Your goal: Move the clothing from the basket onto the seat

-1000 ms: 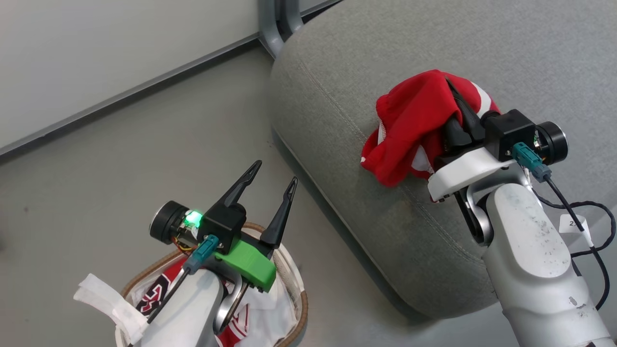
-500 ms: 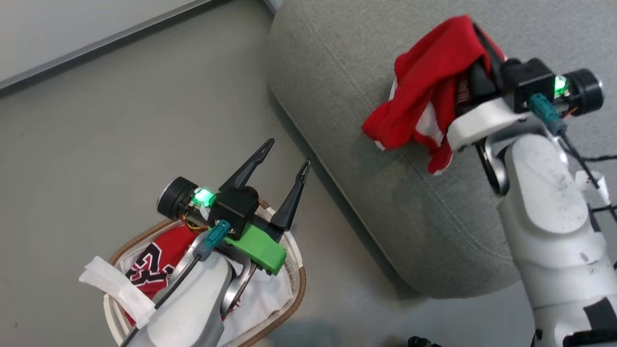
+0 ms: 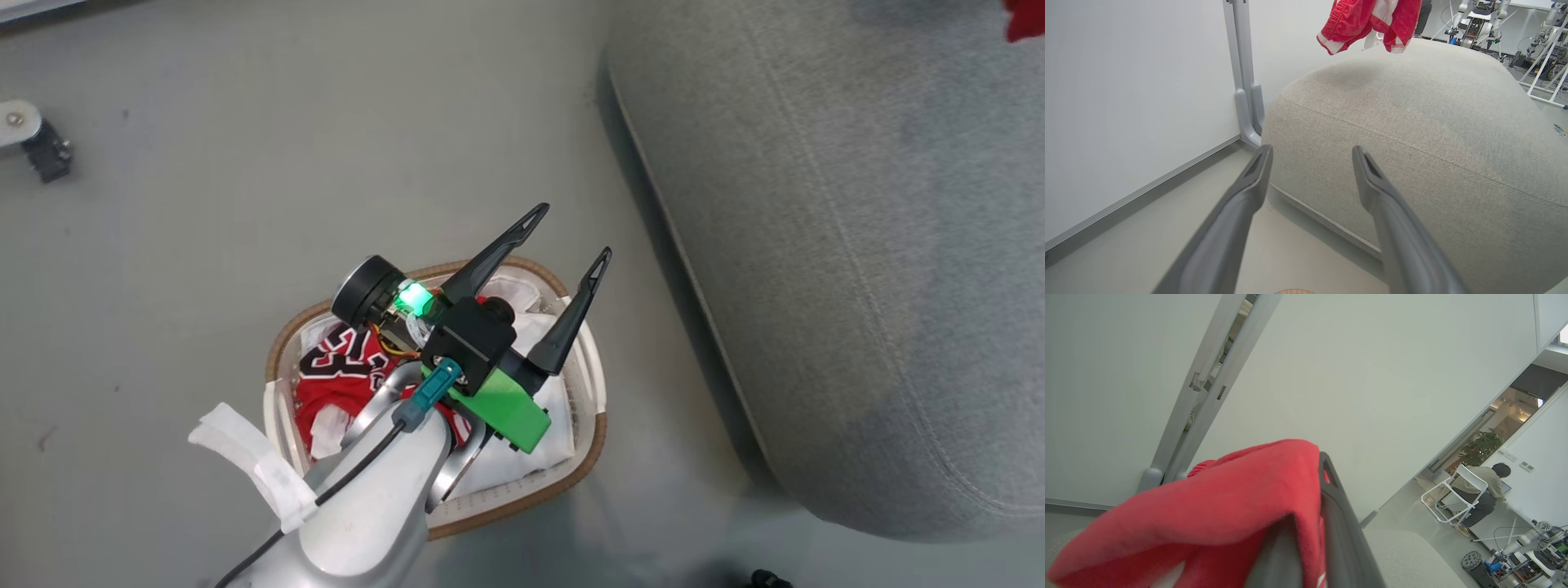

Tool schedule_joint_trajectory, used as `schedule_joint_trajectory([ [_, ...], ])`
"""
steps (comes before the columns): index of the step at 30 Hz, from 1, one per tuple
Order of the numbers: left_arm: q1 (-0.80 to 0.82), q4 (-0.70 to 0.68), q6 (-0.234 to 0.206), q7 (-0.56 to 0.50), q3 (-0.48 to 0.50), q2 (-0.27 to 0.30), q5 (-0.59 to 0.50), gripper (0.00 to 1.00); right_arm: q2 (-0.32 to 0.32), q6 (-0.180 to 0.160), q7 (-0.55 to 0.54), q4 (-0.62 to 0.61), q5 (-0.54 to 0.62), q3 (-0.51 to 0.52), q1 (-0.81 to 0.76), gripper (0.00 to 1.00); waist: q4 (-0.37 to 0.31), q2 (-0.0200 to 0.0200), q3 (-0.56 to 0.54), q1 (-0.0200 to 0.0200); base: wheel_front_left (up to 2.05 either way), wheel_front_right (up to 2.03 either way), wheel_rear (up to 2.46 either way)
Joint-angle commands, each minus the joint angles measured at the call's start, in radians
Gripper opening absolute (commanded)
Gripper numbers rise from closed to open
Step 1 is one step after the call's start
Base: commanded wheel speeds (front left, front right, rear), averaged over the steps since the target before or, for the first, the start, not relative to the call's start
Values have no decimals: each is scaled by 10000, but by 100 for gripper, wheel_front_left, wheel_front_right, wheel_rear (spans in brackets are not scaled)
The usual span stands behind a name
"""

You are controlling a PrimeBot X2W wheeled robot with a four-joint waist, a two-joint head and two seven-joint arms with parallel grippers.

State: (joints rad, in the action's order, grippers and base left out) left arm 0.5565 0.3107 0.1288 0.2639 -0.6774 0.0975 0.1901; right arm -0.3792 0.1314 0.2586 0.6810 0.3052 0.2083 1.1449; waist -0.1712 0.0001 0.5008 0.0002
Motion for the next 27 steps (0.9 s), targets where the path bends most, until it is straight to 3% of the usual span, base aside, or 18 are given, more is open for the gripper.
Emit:
schedule_joint_trajectory([
  [1,222,-49,27,9,-39,-56,9,100,-154,-14,-10,261,147,239,66,0,1348,-1,1002,-2,0,0,0],
  [6,182,-187,28,9,11,-92,-49,100,-432,-15,26,1059,595,944,-450,0,1616,-1,1278,-2,0,0,0],
  [14,-61,-224,29,9,295,48,-147,100,220,-15,67,1751,880,1992,-1429,0,1274,-1,1356,-2,0,0,0],
  [17,-109,-190,29,9,374,84,-168,100,455,-15,73,1540,882,1994,-1664,39,1067,-1,1274,-2,0,0,0],
  [19,-128,-153,30,9,384,91,-100,100,659,-15,75,1324,699,1881,-1894,100,947,-1,1182,-2,0,0,0],
  [27,-274,-145,29,9,658,77,147,100,1082,-15,76,644,-19,1293,-3094,100,604,-1,464,-2,0,0,0],
])
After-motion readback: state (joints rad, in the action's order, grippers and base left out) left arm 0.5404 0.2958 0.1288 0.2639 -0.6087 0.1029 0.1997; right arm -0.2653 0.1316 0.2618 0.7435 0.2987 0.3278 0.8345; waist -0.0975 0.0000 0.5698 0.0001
